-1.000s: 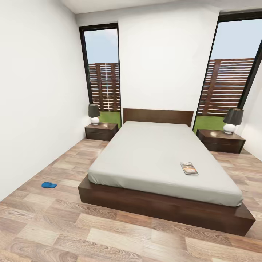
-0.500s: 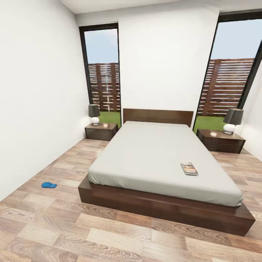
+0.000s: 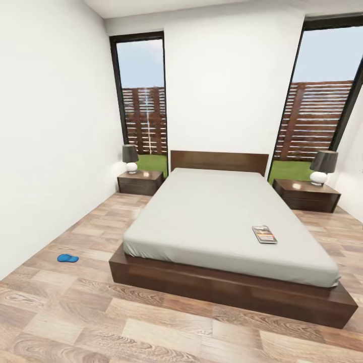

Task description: In the bedroom, move the book from the bed onto either nightstand, and place the two sandals side by side next to the bed.

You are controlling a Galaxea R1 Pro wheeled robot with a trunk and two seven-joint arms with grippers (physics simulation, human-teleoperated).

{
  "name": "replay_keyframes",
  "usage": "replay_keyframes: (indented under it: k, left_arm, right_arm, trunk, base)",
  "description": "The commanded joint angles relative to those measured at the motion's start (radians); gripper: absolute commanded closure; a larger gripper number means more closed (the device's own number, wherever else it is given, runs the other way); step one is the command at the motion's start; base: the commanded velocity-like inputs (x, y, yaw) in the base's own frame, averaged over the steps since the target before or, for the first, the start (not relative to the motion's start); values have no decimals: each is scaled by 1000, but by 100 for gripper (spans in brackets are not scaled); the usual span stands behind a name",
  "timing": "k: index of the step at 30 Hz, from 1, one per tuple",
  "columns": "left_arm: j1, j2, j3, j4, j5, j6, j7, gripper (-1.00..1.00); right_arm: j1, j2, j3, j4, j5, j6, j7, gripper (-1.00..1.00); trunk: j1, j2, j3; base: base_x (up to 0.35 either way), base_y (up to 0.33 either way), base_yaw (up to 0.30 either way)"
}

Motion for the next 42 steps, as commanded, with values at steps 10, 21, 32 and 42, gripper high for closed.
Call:
replay_keyframes:
  k: [10,21,32,42]
  left_arm:
    - [0,0,2,0,1,-1,0,-100]
    - [0,-3,2,0,1,-1,0,-100]
    - [0,-5,2,0,1,-3,-1,-100]
    - [0,-5,2,0,0,-3,-2,-100]
  right_arm:
    - [-1,0,-1,0,-2,-2,1,-100]
    - [-1,0,-1,-1,-3,-1,0,-100]
    - [-1,0,-1,-1,-3,0,0,-100]
    - [-1,0,-1,-1,-3,0,1,-100]
  trunk:
    - [0,-1,-3]
    - [0,-1,-17]
    - [0,-1,-34]
    - [0,-1,-50]
  base:
    - [159,244,-197]
    - [166,279,-69]
    - [167,285,-8]
    - [167,286,0]
